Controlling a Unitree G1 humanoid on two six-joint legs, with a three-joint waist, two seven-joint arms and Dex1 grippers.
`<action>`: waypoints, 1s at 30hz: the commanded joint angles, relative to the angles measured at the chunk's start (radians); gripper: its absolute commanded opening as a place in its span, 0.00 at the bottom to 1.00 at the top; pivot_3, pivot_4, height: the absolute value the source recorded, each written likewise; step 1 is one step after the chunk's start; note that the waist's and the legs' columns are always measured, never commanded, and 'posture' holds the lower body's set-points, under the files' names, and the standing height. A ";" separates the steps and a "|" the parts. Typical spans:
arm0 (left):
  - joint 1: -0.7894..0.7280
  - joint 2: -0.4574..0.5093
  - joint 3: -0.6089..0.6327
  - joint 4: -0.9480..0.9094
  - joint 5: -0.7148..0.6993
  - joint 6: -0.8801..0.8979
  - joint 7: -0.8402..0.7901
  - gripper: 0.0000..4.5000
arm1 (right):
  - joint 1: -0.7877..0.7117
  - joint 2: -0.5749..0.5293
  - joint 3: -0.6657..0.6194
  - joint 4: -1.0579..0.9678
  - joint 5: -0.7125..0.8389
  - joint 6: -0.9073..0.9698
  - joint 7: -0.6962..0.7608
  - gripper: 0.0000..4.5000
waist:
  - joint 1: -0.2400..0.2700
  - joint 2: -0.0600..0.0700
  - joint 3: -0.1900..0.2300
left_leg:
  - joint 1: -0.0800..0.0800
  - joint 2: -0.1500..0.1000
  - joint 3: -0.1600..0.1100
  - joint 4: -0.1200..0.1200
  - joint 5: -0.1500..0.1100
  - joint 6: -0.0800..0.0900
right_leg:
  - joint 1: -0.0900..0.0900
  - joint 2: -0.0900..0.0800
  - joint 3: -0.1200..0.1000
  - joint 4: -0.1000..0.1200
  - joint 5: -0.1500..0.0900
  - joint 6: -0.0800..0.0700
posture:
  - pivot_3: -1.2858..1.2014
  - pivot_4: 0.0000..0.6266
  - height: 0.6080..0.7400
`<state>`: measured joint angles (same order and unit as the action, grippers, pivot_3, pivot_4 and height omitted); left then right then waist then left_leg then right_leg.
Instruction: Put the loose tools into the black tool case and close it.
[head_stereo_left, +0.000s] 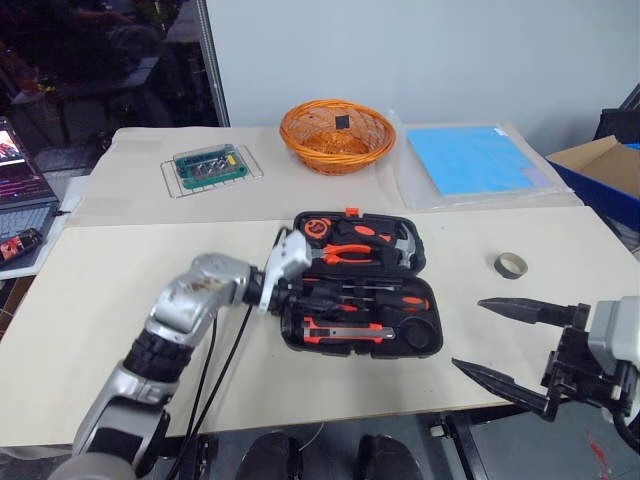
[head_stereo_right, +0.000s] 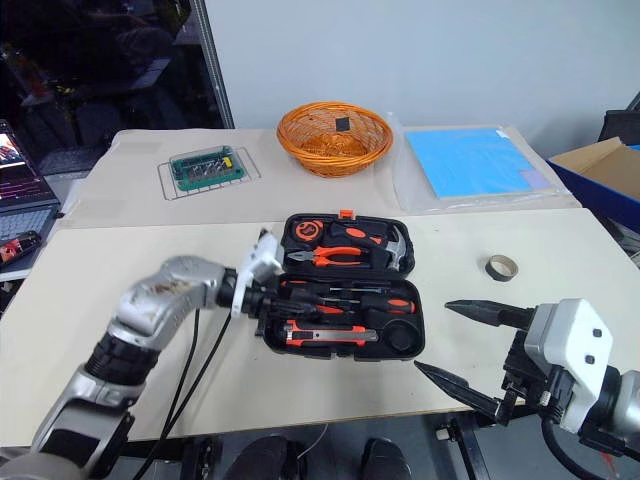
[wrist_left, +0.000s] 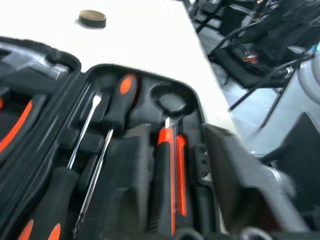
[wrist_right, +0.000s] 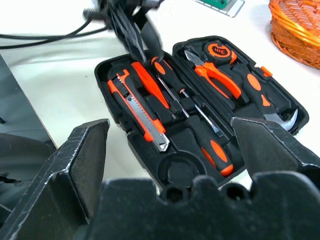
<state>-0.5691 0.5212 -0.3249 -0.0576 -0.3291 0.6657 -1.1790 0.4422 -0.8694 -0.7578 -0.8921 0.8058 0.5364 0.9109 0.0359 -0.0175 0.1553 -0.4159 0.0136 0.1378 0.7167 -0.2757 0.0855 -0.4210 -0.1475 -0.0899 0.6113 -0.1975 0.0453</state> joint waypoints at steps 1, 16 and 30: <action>0.016 0.040 -0.142 0.024 0.161 -0.053 0.048 0.01 | -0.008 -0.006 0.006 -0.005 -0.011 -0.010 -0.009 1.00 | 0.004 -0.001 0.000 | 0.000 0.000 0.000 0.000 0.000 0.000 | 0.000 0.000 -0.001 0.000 0.000 0.000 | 0.52 0.24 1.00; 0.091 -0.091 0.047 -0.068 0.006 -0.250 0.097 0.01 | -0.041 0.040 0.019 0.034 -0.066 0.052 -0.197 1.00 | 0.007 0.004 -0.020 | 0.010 0.001 -0.002 -0.001 -0.009 0.004 | 0.005 -0.004 0.000 -0.001 -0.004 -0.007 | 0.52 0.24 1.00; 0.013 -0.076 0.206 -0.326 -0.277 0.086 0.214 0.69 | -0.419 -0.231 0.397 0.417 -0.375 0.287 -0.405 1.00 | -0.011 0.003 -0.016 | 0.000 0.000 0.000 0.000 -0.002 0.005 | 0.000 -0.002 0.001 0.000 -0.004 -0.007 | 0.52 0.24 1.00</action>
<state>-0.5388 0.4517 -0.1425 -0.3392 -0.5574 0.7188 -0.9879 0.0751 -1.0516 -0.4384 -0.5283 0.4874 0.8038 0.4956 0.0245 -0.0150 0.1397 -0.4155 0.0136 0.1378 0.7159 -0.2774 0.0895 -0.4213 -0.1488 -0.0889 0.6111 -0.2010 0.0379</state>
